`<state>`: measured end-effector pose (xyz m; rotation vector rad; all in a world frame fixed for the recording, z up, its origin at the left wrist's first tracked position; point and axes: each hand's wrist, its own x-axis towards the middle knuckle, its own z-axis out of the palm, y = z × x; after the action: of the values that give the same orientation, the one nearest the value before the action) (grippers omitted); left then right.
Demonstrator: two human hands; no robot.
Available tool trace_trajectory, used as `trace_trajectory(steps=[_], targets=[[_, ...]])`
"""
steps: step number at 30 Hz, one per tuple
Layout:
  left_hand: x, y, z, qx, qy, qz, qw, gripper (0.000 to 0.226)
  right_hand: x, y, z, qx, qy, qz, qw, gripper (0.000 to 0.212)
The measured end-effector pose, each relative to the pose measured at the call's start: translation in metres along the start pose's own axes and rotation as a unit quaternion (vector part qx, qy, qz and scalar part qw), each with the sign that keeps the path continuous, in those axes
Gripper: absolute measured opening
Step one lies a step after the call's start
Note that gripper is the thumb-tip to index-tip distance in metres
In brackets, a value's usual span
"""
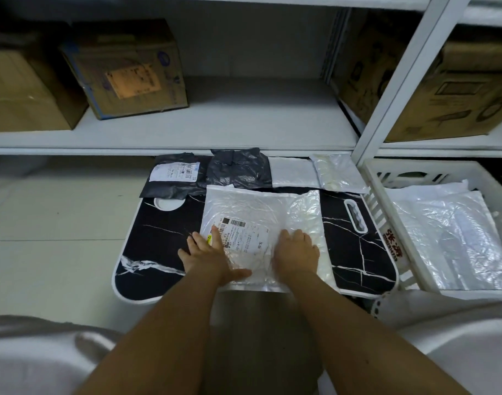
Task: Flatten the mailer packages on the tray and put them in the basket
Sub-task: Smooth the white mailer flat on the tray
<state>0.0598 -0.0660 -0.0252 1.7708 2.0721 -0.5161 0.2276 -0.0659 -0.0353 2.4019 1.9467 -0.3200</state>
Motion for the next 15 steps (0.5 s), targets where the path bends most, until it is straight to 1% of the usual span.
trace_trajectory(steps=[1, 2, 4, 5, 6, 8, 10, 13, 15], targets=[[-0.001, 0.001, -0.002, -0.035, 0.008, -0.003, 0.999, 0.129, 0.000, 0.002, -0.004, 0.000, 0.010, 0.012, 1.000, 0.041], [-0.002, 0.003, -0.004, -0.093, 0.021, -0.015, 0.995, 0.119, 0.000, 0.006, -0.007, 0.003, 0.023, 0.029, 0.999, 0.039], [0.000, 0.008, -0.011, -0.233, 0.065, -0.060, 0.968, 0.093, -0.001, 0.013, -0.011, 0.027, 0.036, 0.075, 0.996, 0.042], [0.002, 0.010, -0.015, -0.281, 0.084, -0.085, 0.952, 0.081, -0.002, 0.017, -0.013, 0.045, 0.032, 0.097, 0.994, 0.044], [0.004, 0.010, -0.019, -0.302, 0.093, -0.107, 0.943, 0.071, -0.002, 0.021, -0.015, 0.063, 0.024, 0.116, 0.991, 0.046], [0.005, 0.009, -0.025, -0.305, 0.089, -0.133, 0.939, 0.060, -0.004, 0.030, -0.020, 0.097, 0.011, 0.151, 0.984, 0.046], [0.004, 0.005, -0.028, -0.298, 0.077, -0.141, 0.941, 0.054, -0.005, 0.036, -0.025, 0.129, 0.006, 0.179, 0.975, 0.043], [0.001, 0.004, -0.028, -0.296, 0.064, -0.154, 0.941, 0.052, -0.006, 0.041, -0.030, 0.155, -0.004, 0.212, 0.965, 0.042], [-0.001, 0.005, -0.029, -0.289, 0.068, -0.163, 0.941, 0.051, -0.006, 0.042, -0.035, 0.153, -0.012, 0.225, 0.962, 0.041]])
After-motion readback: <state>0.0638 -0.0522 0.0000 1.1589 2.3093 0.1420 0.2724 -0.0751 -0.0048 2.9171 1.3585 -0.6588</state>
